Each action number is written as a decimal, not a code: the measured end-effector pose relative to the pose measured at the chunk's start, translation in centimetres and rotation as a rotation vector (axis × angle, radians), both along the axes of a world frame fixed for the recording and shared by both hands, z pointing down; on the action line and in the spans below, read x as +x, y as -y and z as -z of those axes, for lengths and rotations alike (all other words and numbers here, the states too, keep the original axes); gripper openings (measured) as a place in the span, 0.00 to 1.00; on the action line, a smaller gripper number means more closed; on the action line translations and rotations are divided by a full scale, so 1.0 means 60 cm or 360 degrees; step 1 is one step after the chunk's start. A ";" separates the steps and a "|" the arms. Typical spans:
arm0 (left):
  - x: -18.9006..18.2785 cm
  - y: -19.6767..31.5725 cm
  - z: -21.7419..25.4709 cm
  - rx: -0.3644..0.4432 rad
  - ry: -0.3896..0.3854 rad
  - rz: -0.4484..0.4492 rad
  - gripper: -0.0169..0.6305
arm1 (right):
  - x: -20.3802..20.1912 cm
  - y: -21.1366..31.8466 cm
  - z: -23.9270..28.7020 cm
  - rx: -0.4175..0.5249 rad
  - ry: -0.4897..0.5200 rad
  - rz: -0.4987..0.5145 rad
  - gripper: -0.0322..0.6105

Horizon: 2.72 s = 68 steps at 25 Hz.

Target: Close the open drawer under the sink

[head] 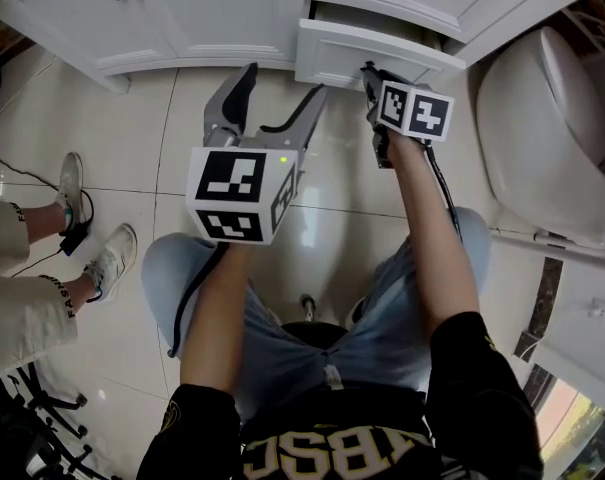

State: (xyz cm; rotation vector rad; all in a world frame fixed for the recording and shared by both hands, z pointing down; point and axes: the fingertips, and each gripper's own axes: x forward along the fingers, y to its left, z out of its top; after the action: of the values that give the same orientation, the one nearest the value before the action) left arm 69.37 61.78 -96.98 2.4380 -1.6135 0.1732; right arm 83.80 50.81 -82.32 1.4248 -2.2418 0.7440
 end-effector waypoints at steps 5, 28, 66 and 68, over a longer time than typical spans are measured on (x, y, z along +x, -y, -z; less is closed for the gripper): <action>0.011 0.000 -0.008 -0.0012 0.0029 -0.0049 0.59 | -0.001 0.053 0.005 0.0116 0.0080 -0.0115 0.21; 0.004 -0.039 0.030 0.0055 0.0079 -0.0062 0.59 | -0.034 0.000 0.139 0.0207 0.0529 0.0219 0.22; 0.080 -0.197 0.107 0.0357 0.0173 -0.0018 0.58 | 0.118 -0.386 0.342 0.1095 0.0133 -0.0197 0.71; 0.077 -0.195 0.108 0.0364 0.0162 -0.0002 0.58 | 0.125 -0.383 0.348 0.1107 0.0071 -0.0216 0.71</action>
State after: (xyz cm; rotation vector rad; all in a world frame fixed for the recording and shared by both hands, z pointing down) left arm 74.00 73.51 -103.45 2.6385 -1.7627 0.1209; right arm 91.32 73.80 -103.23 1.8808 -2.5888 0.0006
